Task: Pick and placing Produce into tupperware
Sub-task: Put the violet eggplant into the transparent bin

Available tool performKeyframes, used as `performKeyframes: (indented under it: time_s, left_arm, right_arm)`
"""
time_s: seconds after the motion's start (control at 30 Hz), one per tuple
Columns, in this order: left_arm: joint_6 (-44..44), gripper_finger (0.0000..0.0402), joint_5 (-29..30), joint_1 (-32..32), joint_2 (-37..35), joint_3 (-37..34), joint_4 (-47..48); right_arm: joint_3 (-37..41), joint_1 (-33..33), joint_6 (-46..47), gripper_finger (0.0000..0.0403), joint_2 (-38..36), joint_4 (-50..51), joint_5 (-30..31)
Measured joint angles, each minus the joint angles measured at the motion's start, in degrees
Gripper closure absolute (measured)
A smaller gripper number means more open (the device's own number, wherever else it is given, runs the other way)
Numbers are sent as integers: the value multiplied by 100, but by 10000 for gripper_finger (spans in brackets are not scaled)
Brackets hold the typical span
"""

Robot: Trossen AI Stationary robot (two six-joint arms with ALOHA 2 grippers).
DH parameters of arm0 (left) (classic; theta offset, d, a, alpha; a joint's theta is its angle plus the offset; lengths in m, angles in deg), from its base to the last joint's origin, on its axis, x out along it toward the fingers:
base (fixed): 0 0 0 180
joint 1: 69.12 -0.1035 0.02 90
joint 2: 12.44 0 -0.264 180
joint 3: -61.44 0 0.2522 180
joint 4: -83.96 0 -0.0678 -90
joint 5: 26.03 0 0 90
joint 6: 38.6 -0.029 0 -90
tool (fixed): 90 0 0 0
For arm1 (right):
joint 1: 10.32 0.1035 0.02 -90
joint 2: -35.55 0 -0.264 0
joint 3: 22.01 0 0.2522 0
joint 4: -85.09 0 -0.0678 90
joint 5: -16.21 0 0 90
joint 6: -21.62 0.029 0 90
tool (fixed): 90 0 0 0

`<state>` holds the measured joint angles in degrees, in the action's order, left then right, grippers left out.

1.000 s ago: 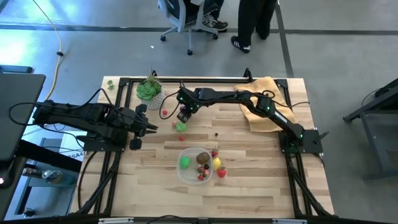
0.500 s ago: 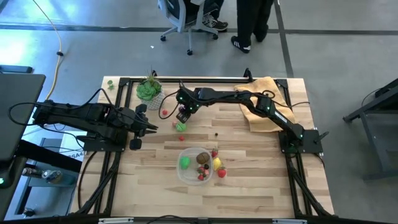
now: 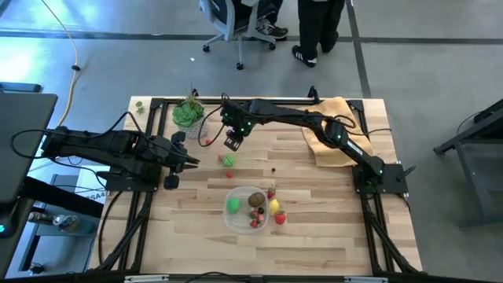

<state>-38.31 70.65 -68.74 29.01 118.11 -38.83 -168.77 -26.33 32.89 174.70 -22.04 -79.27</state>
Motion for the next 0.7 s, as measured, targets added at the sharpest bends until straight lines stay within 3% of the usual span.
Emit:
performKeyframes:
  time_s: [0.17, 0.4, 0.7]
  left_arm:
    - [1, 362, -1, 0, 0, 1, -1]
    - [1, 362, -1, 0, 0, 1, -1]
    - [-1, 362, 1, 0, 0, 1, 1]
  right_arm:
    - [-31, 41, -266, 285, -225, 552, -373]
    - [85, 248, -659, 285, -727, 1198, -397]
    - [86, 1061, -489, 285, -1047, 1569, -329]
